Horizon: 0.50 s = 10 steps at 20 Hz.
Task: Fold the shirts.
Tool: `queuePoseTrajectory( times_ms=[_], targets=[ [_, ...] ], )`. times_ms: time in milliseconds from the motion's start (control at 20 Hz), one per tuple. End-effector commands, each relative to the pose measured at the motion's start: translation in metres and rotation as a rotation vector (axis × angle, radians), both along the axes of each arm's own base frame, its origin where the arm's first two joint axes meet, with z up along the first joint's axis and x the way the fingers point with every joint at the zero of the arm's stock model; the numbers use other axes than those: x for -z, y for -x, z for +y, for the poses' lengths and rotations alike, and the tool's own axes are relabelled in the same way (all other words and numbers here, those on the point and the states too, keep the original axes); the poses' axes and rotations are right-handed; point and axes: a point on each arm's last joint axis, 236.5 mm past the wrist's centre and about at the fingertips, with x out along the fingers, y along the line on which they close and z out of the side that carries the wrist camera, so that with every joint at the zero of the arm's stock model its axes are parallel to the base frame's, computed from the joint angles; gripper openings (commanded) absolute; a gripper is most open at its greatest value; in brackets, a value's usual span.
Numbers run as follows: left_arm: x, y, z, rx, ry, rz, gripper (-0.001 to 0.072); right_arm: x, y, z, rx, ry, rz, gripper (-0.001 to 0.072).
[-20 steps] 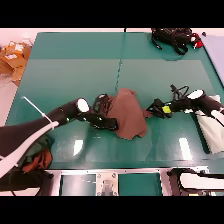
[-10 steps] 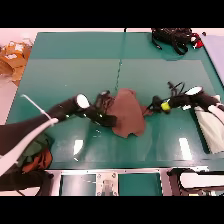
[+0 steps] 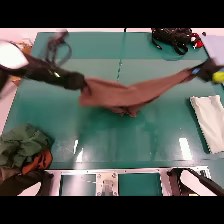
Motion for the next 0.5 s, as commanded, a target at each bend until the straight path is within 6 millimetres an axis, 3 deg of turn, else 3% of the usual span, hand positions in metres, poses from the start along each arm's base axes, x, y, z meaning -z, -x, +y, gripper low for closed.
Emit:
queuePoseTrajectory(
  times_ms=[0,150,250,350,450],
  targets=[
    [-0.127,0.029,-0.006,0.08,0.123,-0.241,0.0028,-0.144,0.05,0.019,0.037,0.132,-0.378,0.0016],
    [-0.224,0.059,0.0,0.098,0.178,-0.487,0.0028,-0.24,0.103,0.028,0.123,0.301,-0.653,0.0015],
    [-0.275,0.081,0.009,0.088,0.198,-0.64,0.0028,-0.284,0.134,0.028,0.195,0.398,-0.786,0.0016],
    [-0.3,0.098,0.014,0.082,0.221,-0.715,0.0028,-0.305,0.155,0.028,0.238,0.464,-0.844,0.0015],
    [-0.299,0.101,0.018,0.075,0.205,-0.721,0.0028,-0.311,0.16,0.027,0.252,0.484,-0.858,0.0016]
  ],
)
